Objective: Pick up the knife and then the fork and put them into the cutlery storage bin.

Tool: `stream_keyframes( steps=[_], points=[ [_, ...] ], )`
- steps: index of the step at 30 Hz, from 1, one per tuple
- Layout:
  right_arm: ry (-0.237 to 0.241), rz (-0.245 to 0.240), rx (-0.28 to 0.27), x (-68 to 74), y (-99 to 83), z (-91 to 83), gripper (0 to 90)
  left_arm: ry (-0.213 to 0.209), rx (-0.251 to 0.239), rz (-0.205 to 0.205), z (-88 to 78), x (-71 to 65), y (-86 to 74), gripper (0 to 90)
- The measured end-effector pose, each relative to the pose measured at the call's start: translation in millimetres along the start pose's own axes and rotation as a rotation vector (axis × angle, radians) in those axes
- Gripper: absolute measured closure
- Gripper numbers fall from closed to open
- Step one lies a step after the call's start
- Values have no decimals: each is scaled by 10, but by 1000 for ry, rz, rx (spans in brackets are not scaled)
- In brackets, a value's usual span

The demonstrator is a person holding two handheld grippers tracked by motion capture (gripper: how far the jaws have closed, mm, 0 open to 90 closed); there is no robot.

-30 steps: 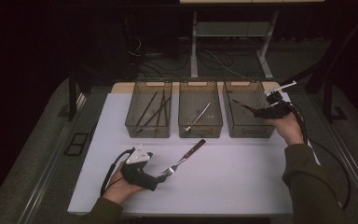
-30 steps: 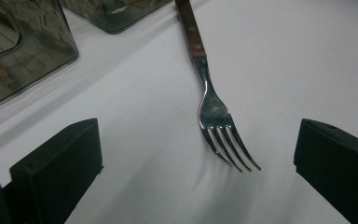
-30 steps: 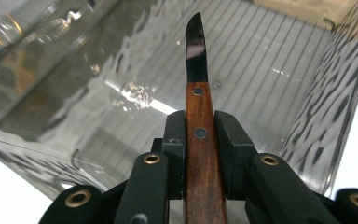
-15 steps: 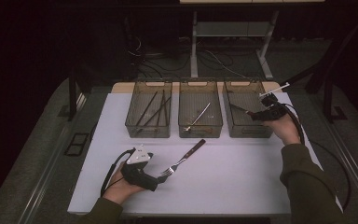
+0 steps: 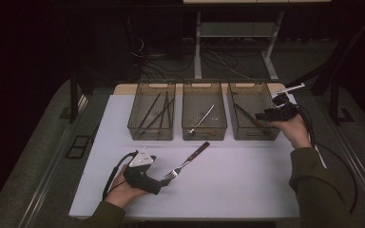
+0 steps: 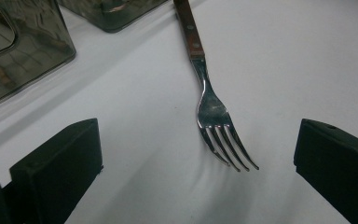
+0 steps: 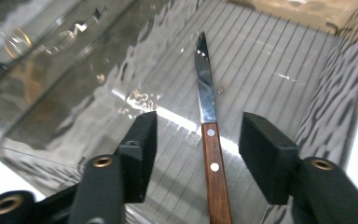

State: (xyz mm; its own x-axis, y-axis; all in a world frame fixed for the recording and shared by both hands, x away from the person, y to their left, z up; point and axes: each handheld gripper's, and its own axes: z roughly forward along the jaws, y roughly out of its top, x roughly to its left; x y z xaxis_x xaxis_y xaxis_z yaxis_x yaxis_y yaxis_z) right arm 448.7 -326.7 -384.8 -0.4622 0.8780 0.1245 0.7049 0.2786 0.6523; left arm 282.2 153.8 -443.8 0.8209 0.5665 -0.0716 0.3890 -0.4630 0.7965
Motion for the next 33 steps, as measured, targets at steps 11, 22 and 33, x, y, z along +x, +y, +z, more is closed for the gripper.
stream_keyframes(
  steps=[11,22,33],
  points=[
    [87,-47,-157,162,-121,-397,299,9,1,-9,10,-2,0,1],
    [141,-96,-223,461,-431,-539,163,16,16,-10,19,3,0,0],
    [162,-148,-232,790,-907,-491,129,38,9,-11,2,1,33,0]
  ],
)
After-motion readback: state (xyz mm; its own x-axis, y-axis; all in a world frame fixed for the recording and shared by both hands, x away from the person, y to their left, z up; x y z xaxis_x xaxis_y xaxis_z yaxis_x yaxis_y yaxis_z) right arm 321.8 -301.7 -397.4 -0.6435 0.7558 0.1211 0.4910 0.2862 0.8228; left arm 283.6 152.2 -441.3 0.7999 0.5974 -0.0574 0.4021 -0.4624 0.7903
